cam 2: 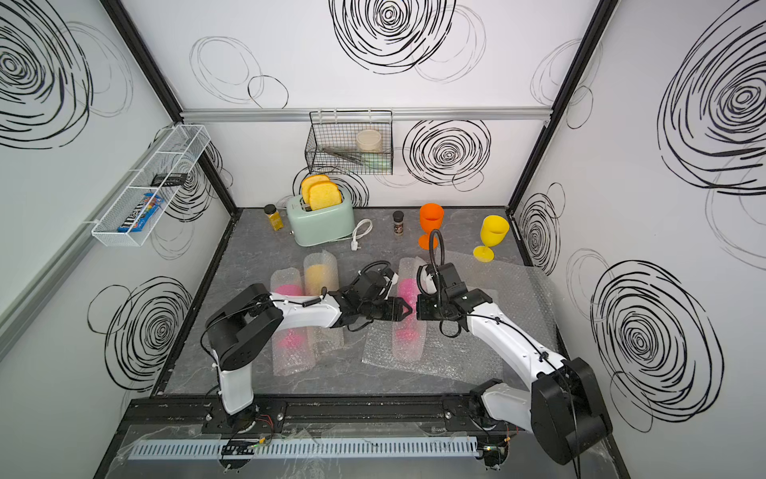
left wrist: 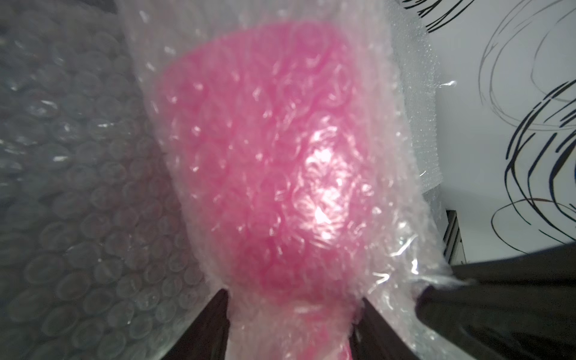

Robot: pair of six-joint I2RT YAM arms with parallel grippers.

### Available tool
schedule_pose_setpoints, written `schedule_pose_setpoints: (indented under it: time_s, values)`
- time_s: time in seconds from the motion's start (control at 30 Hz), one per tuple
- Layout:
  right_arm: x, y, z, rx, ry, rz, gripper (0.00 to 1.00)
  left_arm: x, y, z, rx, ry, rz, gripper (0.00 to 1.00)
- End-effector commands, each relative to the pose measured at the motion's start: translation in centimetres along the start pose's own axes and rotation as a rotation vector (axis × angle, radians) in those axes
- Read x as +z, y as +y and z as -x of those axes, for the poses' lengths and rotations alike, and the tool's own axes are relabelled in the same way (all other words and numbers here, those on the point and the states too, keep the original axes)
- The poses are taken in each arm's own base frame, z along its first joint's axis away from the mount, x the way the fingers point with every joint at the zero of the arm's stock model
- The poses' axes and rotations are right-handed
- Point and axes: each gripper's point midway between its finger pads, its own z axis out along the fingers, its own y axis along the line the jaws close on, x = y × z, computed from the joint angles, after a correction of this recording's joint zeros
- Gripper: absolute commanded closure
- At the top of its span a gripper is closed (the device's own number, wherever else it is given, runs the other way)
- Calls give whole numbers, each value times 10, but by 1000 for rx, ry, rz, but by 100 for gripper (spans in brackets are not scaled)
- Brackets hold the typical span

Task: Unpack wine glasses from bubble wrap
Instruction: Unwrap the bubble wrap.

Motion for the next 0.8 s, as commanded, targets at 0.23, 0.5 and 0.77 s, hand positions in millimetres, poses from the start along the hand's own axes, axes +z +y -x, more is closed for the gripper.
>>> schedule_pose_setpoints:
  time_s: [0.23, 0.5, 0.77]
  values:
    - [-14, -6, 11, 18, -66, -14, 92, 9, 17, -8, -1, 38, 67, 38]
    - [-20, -2, 17, 53, -115, 61, 92, 11, 20, -9, -7, 47, 71, 39]
    - [-25, -8, 17, 92, -122, 89, 92, 14, 24, -12, -16, 61, 82, 39]
